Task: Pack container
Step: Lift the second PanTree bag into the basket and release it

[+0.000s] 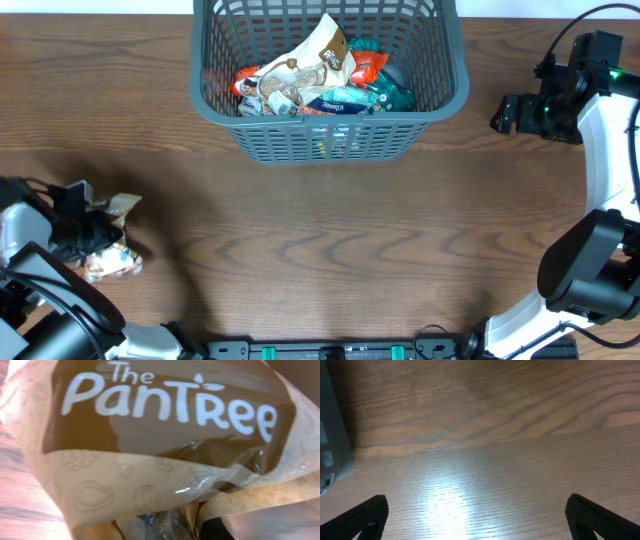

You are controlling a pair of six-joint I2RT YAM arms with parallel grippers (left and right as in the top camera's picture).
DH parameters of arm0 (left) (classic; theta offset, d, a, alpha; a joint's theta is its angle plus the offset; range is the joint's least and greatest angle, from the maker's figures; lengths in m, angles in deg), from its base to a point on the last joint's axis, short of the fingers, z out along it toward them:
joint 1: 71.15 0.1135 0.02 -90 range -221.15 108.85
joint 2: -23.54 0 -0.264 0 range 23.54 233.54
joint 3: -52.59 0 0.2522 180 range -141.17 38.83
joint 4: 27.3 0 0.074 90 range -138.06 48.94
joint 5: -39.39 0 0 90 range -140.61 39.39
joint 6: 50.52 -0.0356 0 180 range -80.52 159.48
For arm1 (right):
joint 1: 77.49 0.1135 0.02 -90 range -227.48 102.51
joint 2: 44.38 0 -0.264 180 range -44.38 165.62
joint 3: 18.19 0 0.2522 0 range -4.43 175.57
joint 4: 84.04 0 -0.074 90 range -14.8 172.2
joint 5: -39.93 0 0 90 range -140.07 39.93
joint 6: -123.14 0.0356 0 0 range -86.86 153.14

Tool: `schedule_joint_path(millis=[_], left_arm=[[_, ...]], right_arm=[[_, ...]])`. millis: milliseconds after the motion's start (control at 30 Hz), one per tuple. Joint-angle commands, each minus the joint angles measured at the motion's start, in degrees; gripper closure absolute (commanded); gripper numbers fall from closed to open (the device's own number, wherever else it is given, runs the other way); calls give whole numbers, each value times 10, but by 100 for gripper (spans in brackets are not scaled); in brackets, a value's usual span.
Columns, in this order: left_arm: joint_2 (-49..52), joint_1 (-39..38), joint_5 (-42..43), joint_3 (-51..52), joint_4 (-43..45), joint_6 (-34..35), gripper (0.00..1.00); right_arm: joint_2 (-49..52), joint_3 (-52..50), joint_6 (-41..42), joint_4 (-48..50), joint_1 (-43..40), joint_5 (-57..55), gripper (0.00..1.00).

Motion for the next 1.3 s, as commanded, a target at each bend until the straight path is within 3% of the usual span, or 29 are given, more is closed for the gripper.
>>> schedule_joint_path(millis=[0,333,467,567,767,967,1133,1267], left_arm=[[-32,-31,28,-73,-33,75,94],[-43,-195,28,-439,-214,130,94],[-42,-289,11,-571,-203,125,94],[-42,-382,-28,-641,-160,73,94],[-29,-535,-86,-657,-46,-124,94],[39,-615,-88,-657,-14,-257,94],[114,-638,-87,-657,-24,-333,94],[171,-645,-87,-657,-31,-342,94]], right_arm=[[0,-2,-15,0,2,2,1],[0,-2,-15,0,2,2,1],[0,-2,-15,0,2,2,1],[0,-2,-15,0,2,2,1],[0,-2,-14,0,2,3,1],[0,-2,-14,0,2,9,1],[0,-2,-14,0,2,22,1],[0,-2,-14,0,2,22,1]])
